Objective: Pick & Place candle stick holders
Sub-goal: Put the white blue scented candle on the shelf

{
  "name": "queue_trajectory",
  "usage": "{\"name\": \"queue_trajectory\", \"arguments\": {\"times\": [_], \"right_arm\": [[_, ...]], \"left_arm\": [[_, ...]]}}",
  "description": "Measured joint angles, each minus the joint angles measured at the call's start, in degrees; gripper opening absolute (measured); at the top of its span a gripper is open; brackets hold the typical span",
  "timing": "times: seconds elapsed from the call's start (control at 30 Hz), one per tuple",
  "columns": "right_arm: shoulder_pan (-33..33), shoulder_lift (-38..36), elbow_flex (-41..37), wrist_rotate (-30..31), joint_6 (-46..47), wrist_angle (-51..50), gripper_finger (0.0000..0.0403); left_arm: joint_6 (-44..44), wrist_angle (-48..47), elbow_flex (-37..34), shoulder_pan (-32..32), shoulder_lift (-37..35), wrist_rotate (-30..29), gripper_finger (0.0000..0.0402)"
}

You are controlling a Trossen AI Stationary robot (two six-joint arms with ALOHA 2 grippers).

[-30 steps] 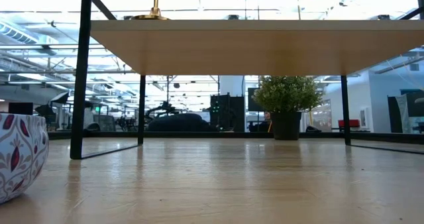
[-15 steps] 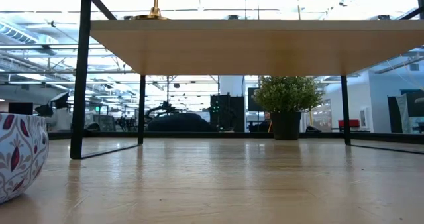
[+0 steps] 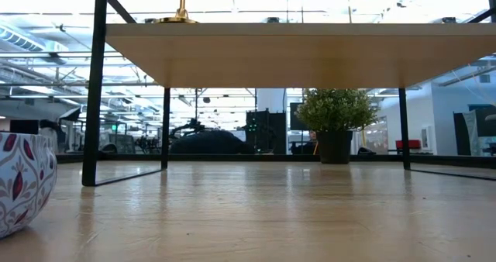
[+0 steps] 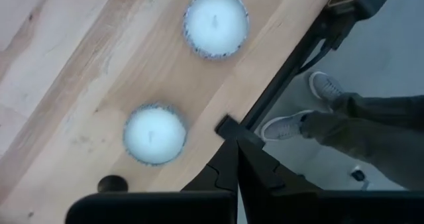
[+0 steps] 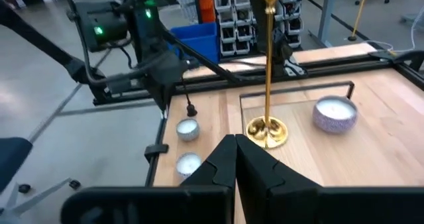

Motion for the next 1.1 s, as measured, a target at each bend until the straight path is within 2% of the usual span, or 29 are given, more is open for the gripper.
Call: {"name": "queue_trajectory", "arguments": {"times": [0.3,0.5,0.73,1.1], "right_arm": [[0.0,0.0,-0.1,0.0,-2.4,2.7,0.0],[0.0,0.0,-0.1,0.0,-2.4,2.7,0.0],[0.0,0.0,-0.1,0.0,-2.3,2.7,0.0],[-0.1,0.0,-0.1,0.0,-2.4,2.7,0.0]], "left_arm": [[7.6,-0.8,0.0,2.5,0.0,3.0,0.0028],[10.7,-1.4,0.0,4.2,0.0,3.5,0.0064],[13.1,-1.9,0.0,5.3,0.0,6.3,0.0147],[4.9,-4.1,-3.7,5.4,0.0,12.4,0.028]]}}
